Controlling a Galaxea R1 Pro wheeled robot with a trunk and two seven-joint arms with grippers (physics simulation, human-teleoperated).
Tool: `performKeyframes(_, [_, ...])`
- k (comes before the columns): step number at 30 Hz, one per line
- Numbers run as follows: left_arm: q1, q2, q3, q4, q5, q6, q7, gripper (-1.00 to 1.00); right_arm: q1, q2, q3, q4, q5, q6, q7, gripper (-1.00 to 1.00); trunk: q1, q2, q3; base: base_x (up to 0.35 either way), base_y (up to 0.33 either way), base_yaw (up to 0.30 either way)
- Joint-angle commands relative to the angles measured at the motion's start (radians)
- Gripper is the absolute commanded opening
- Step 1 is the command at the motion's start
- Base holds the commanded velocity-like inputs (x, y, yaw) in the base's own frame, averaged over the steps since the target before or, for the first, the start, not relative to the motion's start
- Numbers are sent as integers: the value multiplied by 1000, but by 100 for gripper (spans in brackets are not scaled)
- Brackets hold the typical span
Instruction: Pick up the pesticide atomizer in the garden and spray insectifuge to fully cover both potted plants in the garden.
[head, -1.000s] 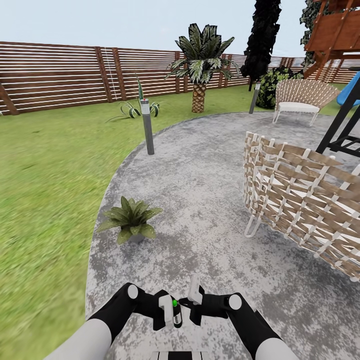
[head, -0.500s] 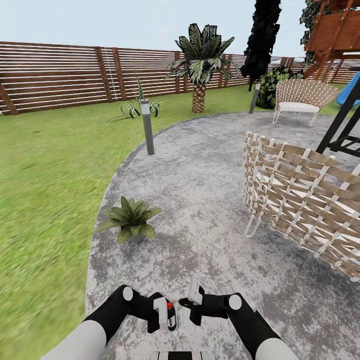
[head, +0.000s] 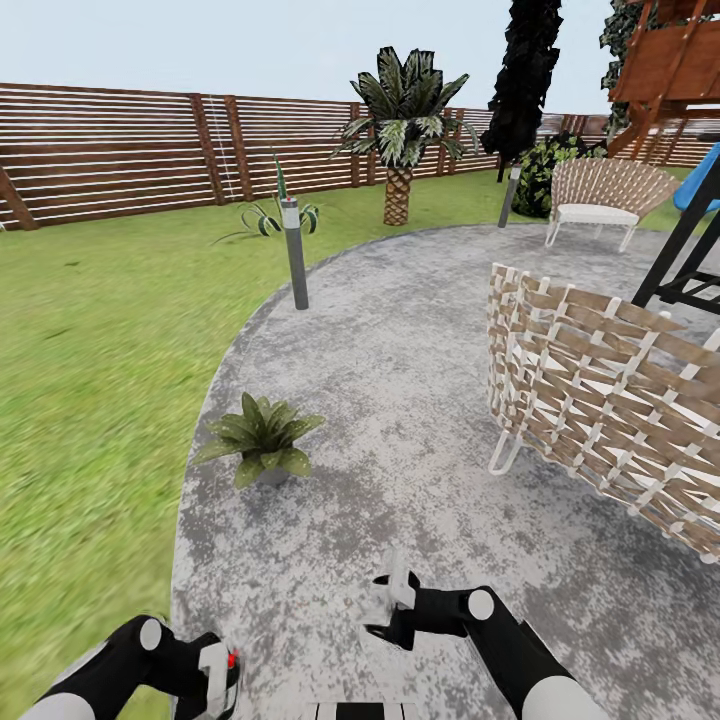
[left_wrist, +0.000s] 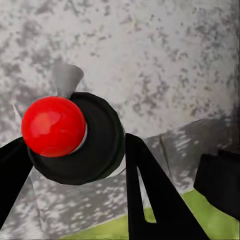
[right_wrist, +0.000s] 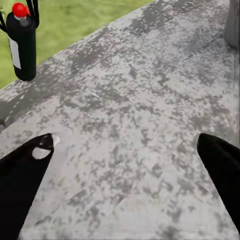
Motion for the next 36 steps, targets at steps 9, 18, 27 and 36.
performKeyframes(9, [13,-4,470,7,2,2,202,-100,1,-109,-8,215,-7,-6,-457,100,0,0,-1,0,0,0])
performKeyframes(18, [72,-5,874,126,90,-57,678,-100,30,-140,-81,571,-237,-204,-1254,100,0,0,-1,0,0,0])
performKeyframes(27, [137,-4,902,185,268,-167,775,-100,72,-185,-78,577,-564,-279,-1284,100,0,0,-1,0,0,0])
performKeyframes(36, [168,-4,942,199,288,-172,799,-100,72,-179,-77,577,-571,-281,-1286,100,0,0,-1,0,0,0])
